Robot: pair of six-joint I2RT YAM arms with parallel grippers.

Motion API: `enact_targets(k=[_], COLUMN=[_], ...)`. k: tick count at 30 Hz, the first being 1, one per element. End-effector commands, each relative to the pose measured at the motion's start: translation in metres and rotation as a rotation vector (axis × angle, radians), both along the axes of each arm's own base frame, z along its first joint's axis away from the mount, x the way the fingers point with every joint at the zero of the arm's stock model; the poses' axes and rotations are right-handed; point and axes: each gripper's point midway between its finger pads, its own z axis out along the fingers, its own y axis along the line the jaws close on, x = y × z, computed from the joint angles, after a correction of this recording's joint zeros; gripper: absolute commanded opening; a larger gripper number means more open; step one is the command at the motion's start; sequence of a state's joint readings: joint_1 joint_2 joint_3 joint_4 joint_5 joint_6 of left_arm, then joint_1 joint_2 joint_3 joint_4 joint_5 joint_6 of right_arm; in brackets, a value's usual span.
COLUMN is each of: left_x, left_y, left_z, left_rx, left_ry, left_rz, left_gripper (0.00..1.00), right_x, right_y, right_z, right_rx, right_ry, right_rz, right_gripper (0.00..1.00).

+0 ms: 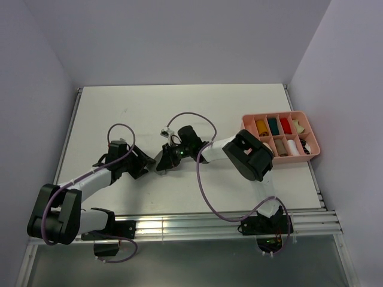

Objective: Roll the socks
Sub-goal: Roll the sock at the center of the board.

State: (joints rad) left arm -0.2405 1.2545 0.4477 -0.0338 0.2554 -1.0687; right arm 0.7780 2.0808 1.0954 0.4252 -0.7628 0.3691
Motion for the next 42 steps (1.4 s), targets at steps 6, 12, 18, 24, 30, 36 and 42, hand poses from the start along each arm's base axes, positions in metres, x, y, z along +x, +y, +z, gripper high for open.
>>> enact_targets(k=[6, 12, 18, 24, 30, 36, 42], left_x=[0.001, -0.009, -0.016, -0.012, -0.003, 0.001, 0.002], left_y=[-0.011, -0.006, 0.001, 0.004, 0.0, -0.004, -0.007], left_z=[-0.002, -0.026, -0.037, -0.034, -0.028, -0.027, -0.025], left_rx=[-0.046, 0.002, 0.072, 0.139, 0.159, 0.171, 0.181], left_ry=[-0.025, 0.078, 0.175, 0.223, 0.234, 0.245, 0.245], left_rz=[-0.039, -0.042, -0.05, -0.068, -0.102, -0.128, -0.142], left_gripper=[0.58, 0.42, 0.41, 0.41, 0.41, 0.41, 0.41], right_x=[-0.015, -0.007, 0.009, 0.025, 0.026, 0.011, 0.004], right_y=[-0.027, -0.03, -0.035, -0.046, -0.047, -0.022, -0.007], right_z=[-0.056, -0.052, -0.021, 0.031, 0.071, 0.08, 0.059], right_rx=[-0.143, -0.173, -0.181, -0.179, -0.233, -0.313, -0.375], right_ry=[0.298, 0.265, 0.136, -0.075, -0.388, -0.582, -0.643], right_rz=[-0.069, -0.111, -0.17, -0.265, -0.34, -0.295, -0.262], right_gripper=[0.0, 0.07, 0.41, 0.53, 0.62, 0.63, 0.63])
